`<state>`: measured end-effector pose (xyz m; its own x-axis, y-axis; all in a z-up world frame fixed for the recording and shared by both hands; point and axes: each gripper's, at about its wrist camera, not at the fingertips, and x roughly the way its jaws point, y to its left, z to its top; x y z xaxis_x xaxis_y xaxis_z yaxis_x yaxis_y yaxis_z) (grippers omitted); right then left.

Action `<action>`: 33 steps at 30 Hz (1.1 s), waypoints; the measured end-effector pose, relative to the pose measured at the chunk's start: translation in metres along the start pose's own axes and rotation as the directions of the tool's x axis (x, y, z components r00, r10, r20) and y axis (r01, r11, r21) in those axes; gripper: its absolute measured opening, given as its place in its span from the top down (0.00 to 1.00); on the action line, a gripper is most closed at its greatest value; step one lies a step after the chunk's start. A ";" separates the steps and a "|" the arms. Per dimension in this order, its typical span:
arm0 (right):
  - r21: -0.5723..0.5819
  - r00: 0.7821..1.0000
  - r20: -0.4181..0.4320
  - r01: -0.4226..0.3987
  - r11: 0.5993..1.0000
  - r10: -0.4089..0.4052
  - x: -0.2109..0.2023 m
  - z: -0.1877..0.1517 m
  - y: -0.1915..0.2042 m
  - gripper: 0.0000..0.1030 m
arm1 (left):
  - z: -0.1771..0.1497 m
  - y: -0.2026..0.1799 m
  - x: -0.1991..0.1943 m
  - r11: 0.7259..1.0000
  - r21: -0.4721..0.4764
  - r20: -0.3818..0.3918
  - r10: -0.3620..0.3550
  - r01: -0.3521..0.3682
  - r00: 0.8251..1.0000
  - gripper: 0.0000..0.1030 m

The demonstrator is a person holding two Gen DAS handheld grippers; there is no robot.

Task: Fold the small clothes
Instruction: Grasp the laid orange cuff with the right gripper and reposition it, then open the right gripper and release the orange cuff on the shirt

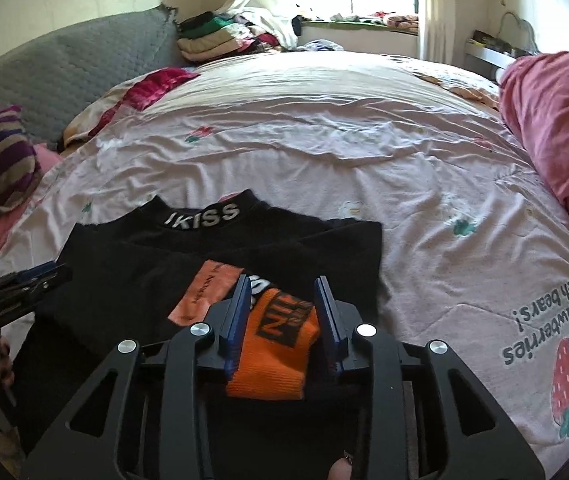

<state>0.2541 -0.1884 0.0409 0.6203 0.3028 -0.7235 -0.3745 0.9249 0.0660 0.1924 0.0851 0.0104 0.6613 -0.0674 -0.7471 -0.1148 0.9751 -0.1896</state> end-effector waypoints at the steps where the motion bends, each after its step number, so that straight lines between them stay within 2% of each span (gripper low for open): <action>1: -0.019 1.000 -0.007 -0.009 1.000 0.009 0.003 -0.002 0.006 0.67 | -0.001 -0.001 0.002 1.000 0.005 -0.013 0.001 -0.001 1.000 0.59; 5: -0.073 0.998 -0.044 -0.058 0.996 0.055 0.013 -0.008 0.027 0.66 | -0.009 -0.002 0.016 0.999 0.035 -0.095 0.045 -0.042 0.994 0.59; 8: -0.094 0.992 -0.099 -0.087 0.992 0.078 0.026 -0.014 0.034 0.66 | -0.011 0.003 0.017 0.999 0.019 -0.103 0.034 -0.033 0.994 0.59; 11: -0.091 0.980 -0.194 -0.055 0.994 0.036 0.048 -0.023 0.029 0.61 | -0.013 0.003 0.017 0.999 0.027 -0.107 0.037 -0.034 0.994 0.58; 14: -0.028 0.974 -0.212 -0.082 0.996 0.074 0.054 -0.026 0.018 0.60 | -0.014 0.004 0.018 0.999 0.022 -0.109 0.032 -0.030 0.993 0.58; 18: -0.046 0.979 -0.197 -0.062 0.997 0.052 0.049 -0.029 0.022 0.60 | -0.014 0.004 0.017 0.999 0.023 -0.104 0.035 -0.033 0.994 0.58; 24: 0.000 0.984 -0.158 -0.086 0.996 0.085 0.031 -0.026 0.012 0.57 | -0.015 0.003 0.013 0.999 0.025 -0.094 0.034 -0.032 0.995 0.59; 29: 0.046 0.987 -0.121 -0.101 0.994 0.106 0.015 -0.025 -0.001 0.48 | -0.017 0.004 0.006 0.999 0.018 -0.076 0.030 -0.029 0.997 0.58; 31: 0.070 0.988 -0.102 -0.110 0.992 0.117 0.007 -0.026 -0.007 0.39 | -0.018 0.005 0.002 1.000 0.011 -0.066 0.024 -0.024 0.998 0.56; 33: 0.085 0.989 -0.083 -0.117 0.990 0.124 0.000 -0.028 -0.011 0.36 | -0.020 0.004 -0.004 1.000 0.011 -0.053 0.020 -0.020 0.998 0.53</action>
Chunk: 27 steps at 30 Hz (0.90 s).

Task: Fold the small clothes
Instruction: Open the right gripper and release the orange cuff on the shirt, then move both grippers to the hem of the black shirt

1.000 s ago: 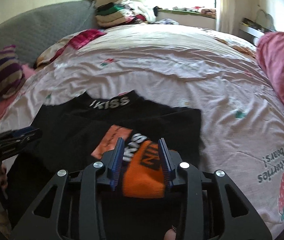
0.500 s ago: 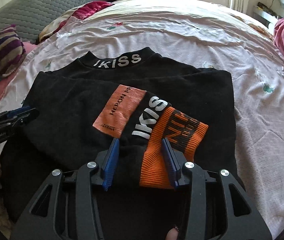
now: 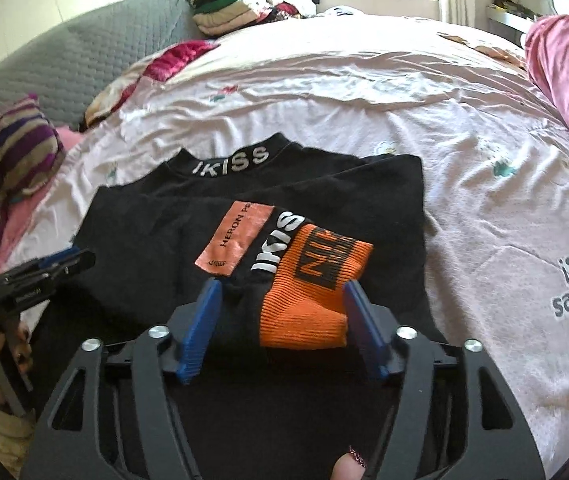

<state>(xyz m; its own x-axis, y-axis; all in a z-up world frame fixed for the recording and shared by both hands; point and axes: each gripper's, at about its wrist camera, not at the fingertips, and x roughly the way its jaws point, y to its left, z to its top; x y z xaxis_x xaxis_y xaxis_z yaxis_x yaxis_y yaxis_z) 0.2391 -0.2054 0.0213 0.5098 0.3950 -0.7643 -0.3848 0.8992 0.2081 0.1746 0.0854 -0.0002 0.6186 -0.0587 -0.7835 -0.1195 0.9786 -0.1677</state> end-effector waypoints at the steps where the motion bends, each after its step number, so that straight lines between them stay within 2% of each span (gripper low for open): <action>1: 0.005 1.000 0.005 0.001 1.000 -0.001 -0.002 -0.001 -0.001 0.32 | -0.001 0.000 -0.004 1.000 0.000 0.008 -0.002 0.002 1.000 0.51; 5: 0.034 1.000 0.022 -0.004 0.999 0.003 -0.010 -0.007 -0.005 0.27 | -0.006 -0.003 -0.015 1.000 0.001 0.030 -0.006 0.006 1.000 0.47; 7: 0.044 0.999 0.032 -0.002 0.999 0.001 -0.013 -0.009 -0.005 0.21 | -0.008 -0.004 -0.019 1.000 0.000 0.039 -0.007 0.007 0.999 0.43; 9: 0.042 0.999 0.041 0.001 0.999 -0.003 -0.016 -0.008 -0.004 0.20 | -0.008 -0.006 -0.023 1.000 0.002 0.043 -0.008 0.008 0.999 0.41; 12: 0.038 0.997 0.074 0.007 0.999 -0.010 -0.025 -0.007 -0.001 0.09 | -0.008 -0.009 -0.033 1.000 0.006 0.068 -0.006 0.005 0.998 0.31; 16: 0.023 0.994 0.106 0.003 1.000 -0.006 -0.033 -0.005 0.002 0.09 | -0.010 -0.016 -0.041 0.999 0.028 0.089 0.022 -0.025 0.996 0.28; 17: 0.021 0.994 0.111 -0.001 1.000 -0.001 -0.035 -0.005 0.002 0.09 | -0.010 -0.017 -0.042 0.999 0.028 0.094 0.030 -0.033 0.995 0.24; 18: 0.018 0.993 0.114 -0.004 1.000 0.002 -0.037 -0.005 0.002 0.09 | -0.012 -0.019 -0.044 0.999 0.023 0.101 0.043 -0.045 0.994 0.14; 19: 0.018 0.993 0.116 -0.005 1.000 0.003 -0.038 -0.005 0.002 0.09 | -0.013 -0.020 -0.046 0.999 0.021 0.104 0.046 -0.049 0.993 0.11; 27: 0.000 0.987 0.158 0.003 1.000 -0.003 -0.056 -0.008 0.001 0.09 | -0.027 -0.026 -0.060 0.997 0.021 0.120 0.076 -0.079 0.990 0.09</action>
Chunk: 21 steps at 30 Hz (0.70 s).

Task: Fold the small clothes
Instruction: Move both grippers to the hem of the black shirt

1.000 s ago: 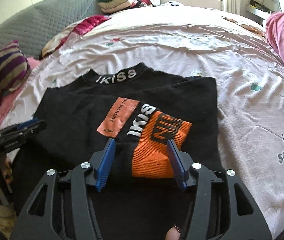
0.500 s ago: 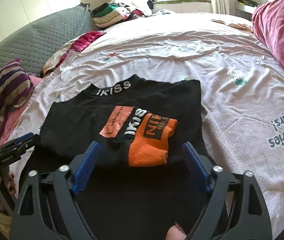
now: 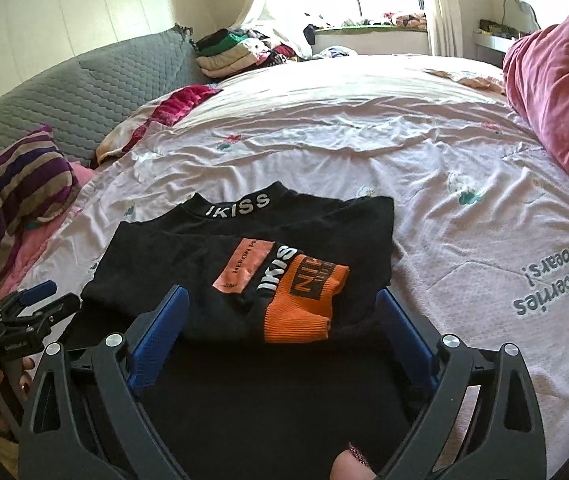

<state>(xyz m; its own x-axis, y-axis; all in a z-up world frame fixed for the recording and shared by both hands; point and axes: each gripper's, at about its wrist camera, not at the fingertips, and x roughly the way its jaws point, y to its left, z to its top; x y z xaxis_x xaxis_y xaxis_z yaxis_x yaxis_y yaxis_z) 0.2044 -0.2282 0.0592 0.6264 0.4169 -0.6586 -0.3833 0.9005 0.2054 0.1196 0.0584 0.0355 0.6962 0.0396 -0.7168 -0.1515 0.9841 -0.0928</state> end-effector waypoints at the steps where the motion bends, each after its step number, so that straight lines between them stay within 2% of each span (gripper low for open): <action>1: -0.001 1.000 0.007 -0.003 1.000 0.003 -0.003 -0.001 -0.001 0.09 | -0.002 0.000 -0.003 1.000 -0.003 0.001 -0.006 0.006 1.000 0.09; 12: -0.020 0.999 0.048 0.019 1.000 -0.018 -0.028 -0.017 -0.007 0.09 | -0.011 -0.006 -0.030 1.000 -0.003 0.028 -0.017 0.017 0.999 0.09; 21: -0.038 0.999 0.041 0.035 0.999 -0.034 -0.041 -0.040 -0.013 0.09 | -0.022 -0.001 -0.042 1.000 -0.001 0.026 0.002 -0.002 1.000 0.09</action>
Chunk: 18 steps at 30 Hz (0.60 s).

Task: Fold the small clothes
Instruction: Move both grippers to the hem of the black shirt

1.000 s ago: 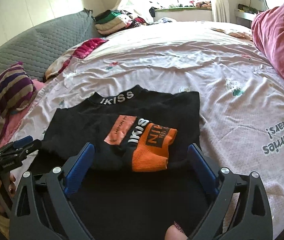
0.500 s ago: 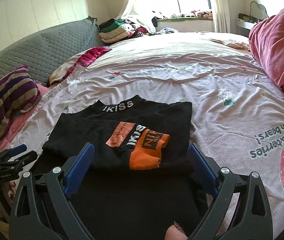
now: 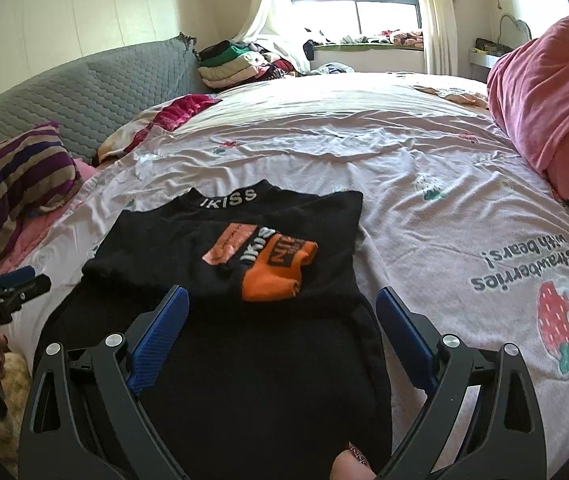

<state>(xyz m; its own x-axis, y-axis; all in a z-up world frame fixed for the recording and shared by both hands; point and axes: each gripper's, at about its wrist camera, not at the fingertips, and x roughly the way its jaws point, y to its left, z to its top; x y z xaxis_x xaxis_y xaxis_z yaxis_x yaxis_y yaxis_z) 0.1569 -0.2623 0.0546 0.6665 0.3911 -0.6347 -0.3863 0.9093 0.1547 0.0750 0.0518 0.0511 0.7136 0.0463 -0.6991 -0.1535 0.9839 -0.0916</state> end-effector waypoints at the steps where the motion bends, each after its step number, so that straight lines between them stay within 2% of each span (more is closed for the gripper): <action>1: -0.001 1.000 -0.003 0.004 1.000 -0.004 -0.001 -0.003 -0.001 0.09 | -0.001 0.001 -0.001 1.000 -0.001 -0.001 0.003 -0.003 1.000 0.09; 18: -0.006 1.000 -0.024 -0.005 1.000 0.004 -0.025 -0.044 -0.008 0.09 | -0.036 0.021 -0.011 0.997 0.022 -0.062 0.074 -0.073 0.995 0.09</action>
<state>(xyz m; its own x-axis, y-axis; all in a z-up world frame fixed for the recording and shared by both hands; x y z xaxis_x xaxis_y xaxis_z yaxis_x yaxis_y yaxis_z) 0.1153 -0.2856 0.0359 0.6491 0.3916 -0.6522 -0.3934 0.9066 0.1527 0.0395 0.0654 0.0317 0.6561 0.1082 -0.7468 -0.1902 0.9814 -0.0249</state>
